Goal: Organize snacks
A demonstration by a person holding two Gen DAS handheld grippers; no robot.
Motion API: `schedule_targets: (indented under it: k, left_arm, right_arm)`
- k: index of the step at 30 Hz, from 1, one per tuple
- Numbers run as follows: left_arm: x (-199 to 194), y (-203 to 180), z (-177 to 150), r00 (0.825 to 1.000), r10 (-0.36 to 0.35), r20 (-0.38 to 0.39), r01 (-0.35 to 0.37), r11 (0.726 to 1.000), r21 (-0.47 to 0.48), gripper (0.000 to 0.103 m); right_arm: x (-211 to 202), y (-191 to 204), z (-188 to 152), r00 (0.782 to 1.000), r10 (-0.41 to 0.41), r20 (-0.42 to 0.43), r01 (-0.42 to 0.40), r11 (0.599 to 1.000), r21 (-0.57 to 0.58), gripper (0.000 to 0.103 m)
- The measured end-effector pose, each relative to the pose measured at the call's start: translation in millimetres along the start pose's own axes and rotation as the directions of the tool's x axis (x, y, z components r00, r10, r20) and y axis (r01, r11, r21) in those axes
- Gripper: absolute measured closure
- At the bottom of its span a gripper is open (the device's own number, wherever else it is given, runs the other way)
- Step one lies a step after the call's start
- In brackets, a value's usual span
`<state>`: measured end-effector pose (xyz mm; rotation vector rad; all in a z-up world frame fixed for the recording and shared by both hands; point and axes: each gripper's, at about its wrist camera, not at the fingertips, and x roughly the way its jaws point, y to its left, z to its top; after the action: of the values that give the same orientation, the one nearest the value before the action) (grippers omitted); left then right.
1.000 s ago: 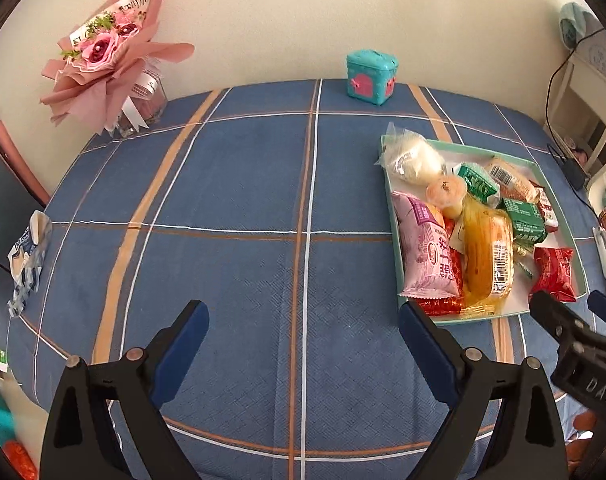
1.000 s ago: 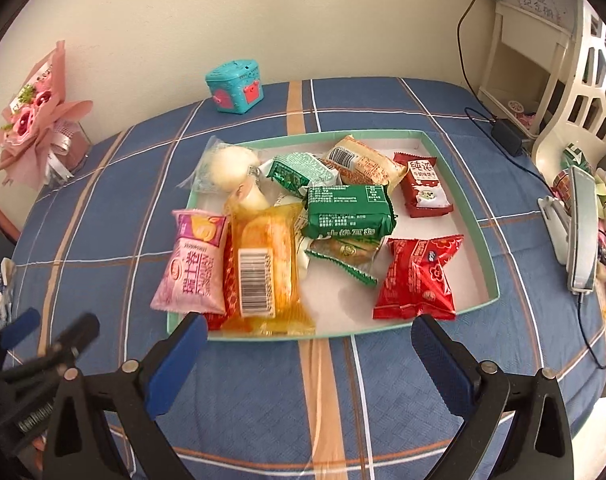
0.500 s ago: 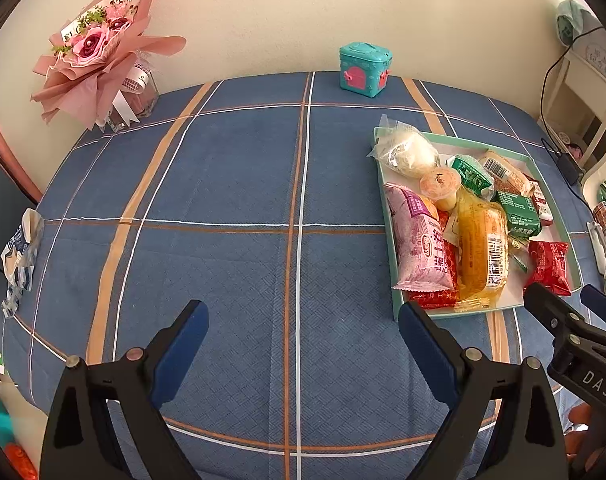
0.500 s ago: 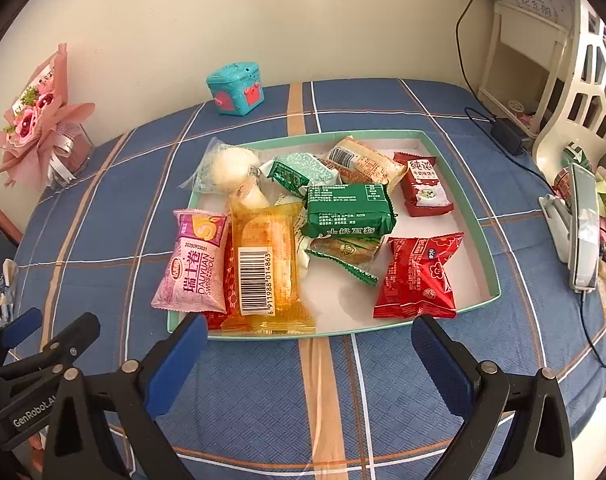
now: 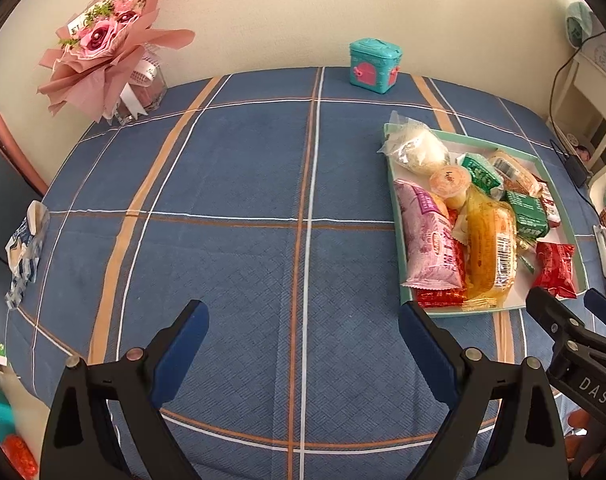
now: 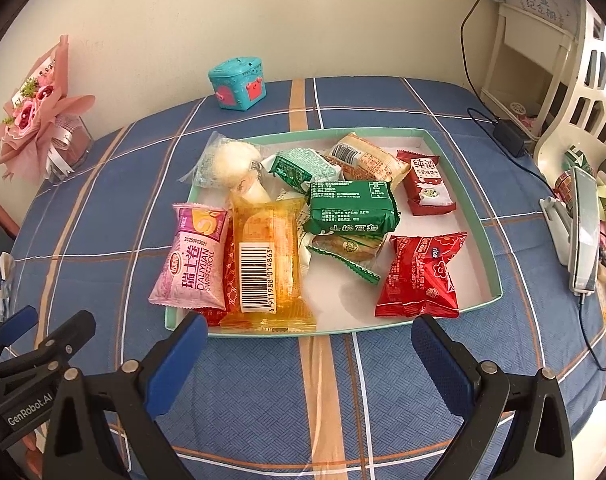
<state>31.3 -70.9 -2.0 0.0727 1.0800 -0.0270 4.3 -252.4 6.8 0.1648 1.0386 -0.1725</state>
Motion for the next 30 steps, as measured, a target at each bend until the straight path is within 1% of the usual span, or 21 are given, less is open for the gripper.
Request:
schedule_targets:
  k: [3, 6, 18, 26, 30]
  left_arm:
    - [0.0, 1.9, -0.3, 1.0, 0.001, 0.0, -0.001, 1.0, -0.009, 0.007]
    - [0.3, 3.0, -0.4, 1.0, 0.022, -0.002, -0.022, 1.0, -0.012, 0.007]
    - [-0.7, 5.2, 0.2, 0.998, 0.062, 0.0, -0.062, 0.998, -0.024, 0.007]
    - [-1.3, 7.3, 0.2, 0.998, 0.069, 0.001, -0.069, 0.997, -0.032, 0.007]
    - [-1.4, 9.0, 0.4, 0.996, 0.085, 0.0, -0.085, 0.996, -0.038, 0.007]
  right_arm:
    - [0.5, 1.3, -0.1, 1.0, 0.0, -0.003, 0.0, 1.0, -0.004, 0.0]
    - [0.4, 2.3, -0.1, 1.0, 0.001, -0.002, -0.001, 1.0, -0.008, 0.0]
    - [1.3, 3.9, -0.4, 1.0, 0.0, -0.004, 0.0, 1.0, -0.01, 0.0]
    - [1.7, 4.8, -0.6, 1.0, -0.001, -0.005, 0.001, 1.0, -0.01, 0.0]
    - [1.6, 4.9, -0.6, 1.0, -0.001, -0.005, 0.001, 1.0, -0.011, 0.0]
